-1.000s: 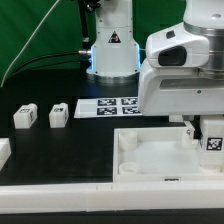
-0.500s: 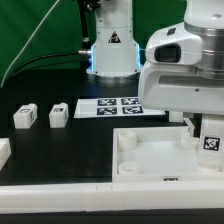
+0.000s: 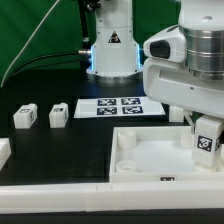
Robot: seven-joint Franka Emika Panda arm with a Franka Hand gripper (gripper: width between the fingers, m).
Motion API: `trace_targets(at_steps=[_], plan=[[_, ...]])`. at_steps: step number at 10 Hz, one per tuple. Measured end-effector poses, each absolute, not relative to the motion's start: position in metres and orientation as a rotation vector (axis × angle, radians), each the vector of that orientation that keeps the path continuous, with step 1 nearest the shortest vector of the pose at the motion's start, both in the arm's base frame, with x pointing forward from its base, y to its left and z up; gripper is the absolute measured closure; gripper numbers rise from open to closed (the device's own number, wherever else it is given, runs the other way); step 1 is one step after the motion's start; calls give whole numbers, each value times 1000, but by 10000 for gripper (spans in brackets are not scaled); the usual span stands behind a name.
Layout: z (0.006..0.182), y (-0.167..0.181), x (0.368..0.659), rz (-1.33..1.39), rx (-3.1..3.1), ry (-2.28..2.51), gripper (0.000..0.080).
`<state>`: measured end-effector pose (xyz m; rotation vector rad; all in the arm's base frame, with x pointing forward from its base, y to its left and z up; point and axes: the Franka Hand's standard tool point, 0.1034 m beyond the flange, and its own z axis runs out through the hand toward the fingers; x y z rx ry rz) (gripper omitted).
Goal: Assemble one leg
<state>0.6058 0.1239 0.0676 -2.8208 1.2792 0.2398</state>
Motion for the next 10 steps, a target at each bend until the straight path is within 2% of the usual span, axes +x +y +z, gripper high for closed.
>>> trace_targets(at_steps=[5,8,9,10], plan=[[68,133,607,249,-2471,1890,509],[68,134,606,251,-2382,2014,509],[68,134,606,252,-2382,2013,328],[68,134,606,252,-2383,2013,213]])
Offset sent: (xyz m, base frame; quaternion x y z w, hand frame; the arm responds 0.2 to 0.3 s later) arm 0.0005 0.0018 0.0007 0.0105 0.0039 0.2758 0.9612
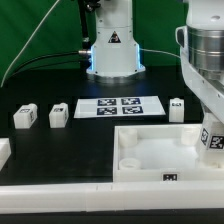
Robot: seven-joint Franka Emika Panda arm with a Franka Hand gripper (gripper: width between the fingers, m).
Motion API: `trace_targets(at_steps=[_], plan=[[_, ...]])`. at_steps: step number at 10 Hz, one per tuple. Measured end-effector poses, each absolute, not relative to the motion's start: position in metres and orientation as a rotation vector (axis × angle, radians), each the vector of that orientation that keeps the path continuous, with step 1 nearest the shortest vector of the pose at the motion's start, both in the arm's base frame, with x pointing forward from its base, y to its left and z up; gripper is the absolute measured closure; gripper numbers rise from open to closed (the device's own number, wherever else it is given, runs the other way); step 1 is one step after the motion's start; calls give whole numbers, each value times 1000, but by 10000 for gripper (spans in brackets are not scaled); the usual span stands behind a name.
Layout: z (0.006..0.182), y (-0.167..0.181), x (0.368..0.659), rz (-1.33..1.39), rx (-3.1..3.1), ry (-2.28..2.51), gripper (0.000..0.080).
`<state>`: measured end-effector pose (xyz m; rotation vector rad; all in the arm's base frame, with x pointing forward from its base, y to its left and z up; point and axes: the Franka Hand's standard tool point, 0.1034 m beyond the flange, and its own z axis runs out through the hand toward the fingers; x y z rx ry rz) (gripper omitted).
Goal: Assemble one leg
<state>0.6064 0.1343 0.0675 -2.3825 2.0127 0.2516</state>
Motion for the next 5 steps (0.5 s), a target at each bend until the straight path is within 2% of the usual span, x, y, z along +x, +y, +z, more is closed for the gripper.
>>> trace_targets(at_steps=[1,2,5], plan=[[67,134,606,253,-2409,1981,213],[67,135,604,263,-2484,1883,163],[67,127,600,290,-2729,1489,152]])
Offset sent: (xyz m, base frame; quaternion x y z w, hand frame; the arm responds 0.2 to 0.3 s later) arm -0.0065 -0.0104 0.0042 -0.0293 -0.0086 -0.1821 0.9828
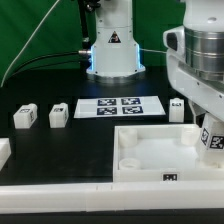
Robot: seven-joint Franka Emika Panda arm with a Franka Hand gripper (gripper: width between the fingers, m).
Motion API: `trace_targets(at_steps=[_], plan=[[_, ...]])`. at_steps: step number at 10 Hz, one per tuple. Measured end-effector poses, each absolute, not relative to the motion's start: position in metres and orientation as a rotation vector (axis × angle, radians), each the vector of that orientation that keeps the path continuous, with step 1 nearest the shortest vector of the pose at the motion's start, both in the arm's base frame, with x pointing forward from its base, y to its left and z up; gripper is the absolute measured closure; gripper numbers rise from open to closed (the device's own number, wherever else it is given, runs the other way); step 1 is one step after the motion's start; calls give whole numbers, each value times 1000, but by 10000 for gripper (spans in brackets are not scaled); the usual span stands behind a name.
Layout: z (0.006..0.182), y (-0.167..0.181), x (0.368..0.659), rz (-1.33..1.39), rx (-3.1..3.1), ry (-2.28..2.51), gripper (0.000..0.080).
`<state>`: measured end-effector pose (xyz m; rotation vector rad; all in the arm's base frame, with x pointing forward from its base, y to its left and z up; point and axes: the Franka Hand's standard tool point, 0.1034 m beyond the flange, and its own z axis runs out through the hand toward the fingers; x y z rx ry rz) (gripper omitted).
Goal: Assemble one leg
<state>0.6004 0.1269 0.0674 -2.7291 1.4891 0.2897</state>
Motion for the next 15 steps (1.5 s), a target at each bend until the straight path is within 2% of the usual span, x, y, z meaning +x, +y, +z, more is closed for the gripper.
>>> trace_targets(at_steps=[5,9,14,15], plan=[[79,124,598,297,-3029,673,151],[77,122,598,287,-3068,51,151],[84,120,606,265,-3076,-63,151],[84,119,606,265,-3076,-62,272]])
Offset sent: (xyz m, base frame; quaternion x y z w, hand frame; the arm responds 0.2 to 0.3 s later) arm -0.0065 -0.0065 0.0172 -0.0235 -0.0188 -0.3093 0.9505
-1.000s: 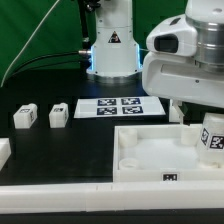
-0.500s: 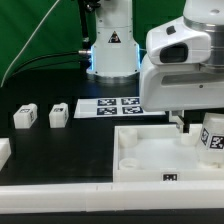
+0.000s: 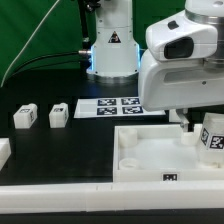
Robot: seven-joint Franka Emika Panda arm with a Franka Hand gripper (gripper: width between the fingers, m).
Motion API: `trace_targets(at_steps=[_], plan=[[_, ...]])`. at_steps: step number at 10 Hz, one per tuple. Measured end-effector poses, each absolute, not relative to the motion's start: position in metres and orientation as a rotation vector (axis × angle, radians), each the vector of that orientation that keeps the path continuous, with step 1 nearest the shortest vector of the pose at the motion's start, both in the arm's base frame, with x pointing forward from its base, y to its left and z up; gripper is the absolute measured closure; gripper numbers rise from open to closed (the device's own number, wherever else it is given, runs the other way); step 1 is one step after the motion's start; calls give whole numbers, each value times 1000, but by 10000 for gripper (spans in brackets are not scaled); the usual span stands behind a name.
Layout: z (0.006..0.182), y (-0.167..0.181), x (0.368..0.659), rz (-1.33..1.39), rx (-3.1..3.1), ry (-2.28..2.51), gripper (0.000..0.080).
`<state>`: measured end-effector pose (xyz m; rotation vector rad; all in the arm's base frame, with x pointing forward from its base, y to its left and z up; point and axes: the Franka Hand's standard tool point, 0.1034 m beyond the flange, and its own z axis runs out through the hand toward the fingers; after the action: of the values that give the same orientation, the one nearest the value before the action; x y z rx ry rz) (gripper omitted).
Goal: Assemble one leg
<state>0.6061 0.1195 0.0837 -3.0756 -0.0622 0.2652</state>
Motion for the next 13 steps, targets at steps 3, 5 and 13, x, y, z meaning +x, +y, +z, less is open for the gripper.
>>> trace_targets(at_steps=[3,5,13], plan=[[83,118,606,266,-3077,-59,506],[83,117,606,266,-3077,-57,505],[82,121,607,257,-3002,824,506]])
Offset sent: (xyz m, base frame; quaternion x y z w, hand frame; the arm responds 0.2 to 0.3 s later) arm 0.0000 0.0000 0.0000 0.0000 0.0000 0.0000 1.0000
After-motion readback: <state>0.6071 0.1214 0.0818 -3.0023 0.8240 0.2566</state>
